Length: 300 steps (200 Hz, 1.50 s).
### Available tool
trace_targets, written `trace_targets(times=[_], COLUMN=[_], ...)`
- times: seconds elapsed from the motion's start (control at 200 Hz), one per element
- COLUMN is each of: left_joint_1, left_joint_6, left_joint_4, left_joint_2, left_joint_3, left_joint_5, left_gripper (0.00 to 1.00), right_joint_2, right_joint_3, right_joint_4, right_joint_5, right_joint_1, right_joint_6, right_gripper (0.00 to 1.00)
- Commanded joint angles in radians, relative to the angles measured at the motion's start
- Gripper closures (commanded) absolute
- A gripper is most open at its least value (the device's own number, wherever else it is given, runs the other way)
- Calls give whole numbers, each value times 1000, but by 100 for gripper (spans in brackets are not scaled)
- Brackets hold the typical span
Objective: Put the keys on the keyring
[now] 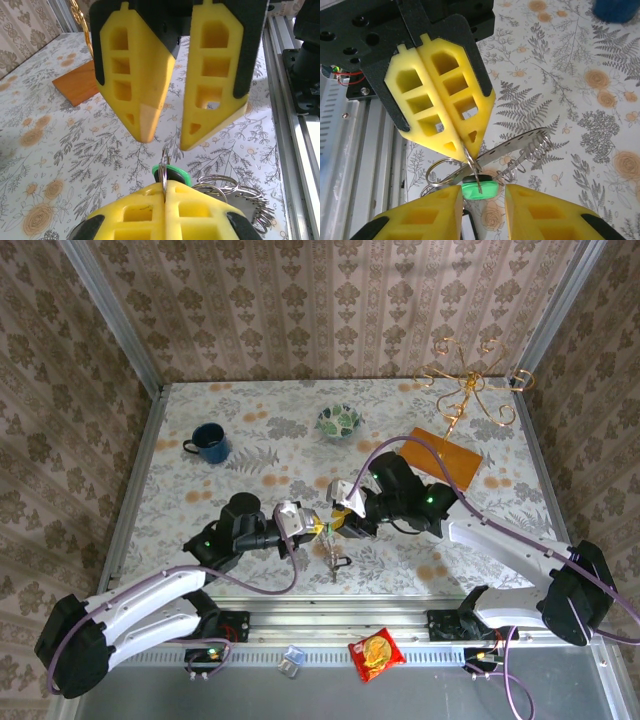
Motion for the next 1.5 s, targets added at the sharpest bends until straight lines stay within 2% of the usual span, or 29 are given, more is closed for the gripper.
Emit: trace_targets(times=[0.0,0.07,0.42,0.645,0.82,0.915,0.98,1.185,1.495], left_joint_1=[2,2,0,-6,-21,-23,-24,-24,-24], left_joint_6=[-23,-23,-24,-22,-13,-18,-33,-113,-183], left_joint_4=[68,69,88,109,116,136,168,293,375], left_joint_2=[-24,-24,-25,-25,-9,-4,-2,-2,-1], left_joint_3=[-9,-10,-17,-31,-26,-33,-45,-91,-122], left_joint_5=[4,4,-1,1,-7,-11,-14,-13,31], left_gripper=[100,100,100,100,100,100,100,100,100], right_joint_2=[2,8,23,39,49,4,-24,-53,-49], right_joint_3=[-9,-7,-10,-64,-51,-94,-123,-173,-181], right_joint_4=[41,43,30,87,114,179,213,265,327], right_joint_5=[-42,-49,-59,-10,-68,-70,-90,-141,-160], right_joint_1=[-1,0,-9,-36,-36,-37,-39,-43,-43], right_joint_6=[40,40,27,49,89,95,92,94,106], right_gripper=[71,74,100,100,100,77,70,68,71])
